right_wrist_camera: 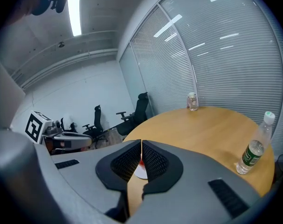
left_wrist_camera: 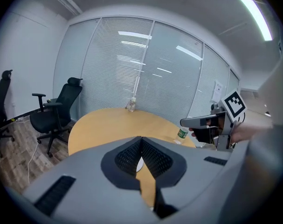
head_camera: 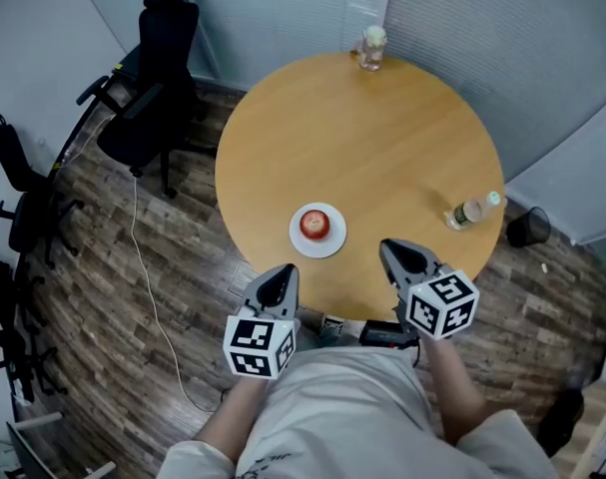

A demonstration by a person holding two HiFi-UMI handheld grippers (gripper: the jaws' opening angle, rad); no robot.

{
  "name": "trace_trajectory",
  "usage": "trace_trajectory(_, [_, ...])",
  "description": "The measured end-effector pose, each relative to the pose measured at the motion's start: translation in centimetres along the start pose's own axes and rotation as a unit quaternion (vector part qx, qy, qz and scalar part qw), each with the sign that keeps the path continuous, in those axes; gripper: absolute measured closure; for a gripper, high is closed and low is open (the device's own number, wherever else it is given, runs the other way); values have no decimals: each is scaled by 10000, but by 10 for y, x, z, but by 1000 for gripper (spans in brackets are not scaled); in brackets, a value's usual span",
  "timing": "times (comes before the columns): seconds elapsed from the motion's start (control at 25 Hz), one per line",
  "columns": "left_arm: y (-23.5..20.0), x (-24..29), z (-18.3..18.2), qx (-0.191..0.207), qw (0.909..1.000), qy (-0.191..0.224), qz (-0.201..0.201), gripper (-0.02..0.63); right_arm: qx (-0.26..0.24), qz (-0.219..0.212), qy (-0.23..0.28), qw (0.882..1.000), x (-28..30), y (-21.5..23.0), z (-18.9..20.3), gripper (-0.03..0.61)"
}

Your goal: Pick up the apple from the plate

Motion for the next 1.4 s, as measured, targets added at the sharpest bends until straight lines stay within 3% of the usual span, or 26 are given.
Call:
trace_trajectory(0.52, [-26, 37, -18, 356, 9973, -354, 540, 611, 338, 476, -152, 9982, 14, 1, 7, 548])
trace_trajectory(0.76, [-35, 56, -18, 357, 9964, -493, 596, 611, 441, 566, -256, 9971, 24, 0, 16, 548])
trace_trajectory(1.4, [-50, 108, 9, 457, 9921, -939, 694, 610, 439, 237, -708, 9962, 68, 4, 44, 548])
Point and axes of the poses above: the fingertips, and each gripper's own axes: x forward along the fingers, y to its right, z out of its underside, the point moved 8 cm from there along -x, backward along the fingers, and after that the axes turned 4 degrees about z, right-handed, at the moved point
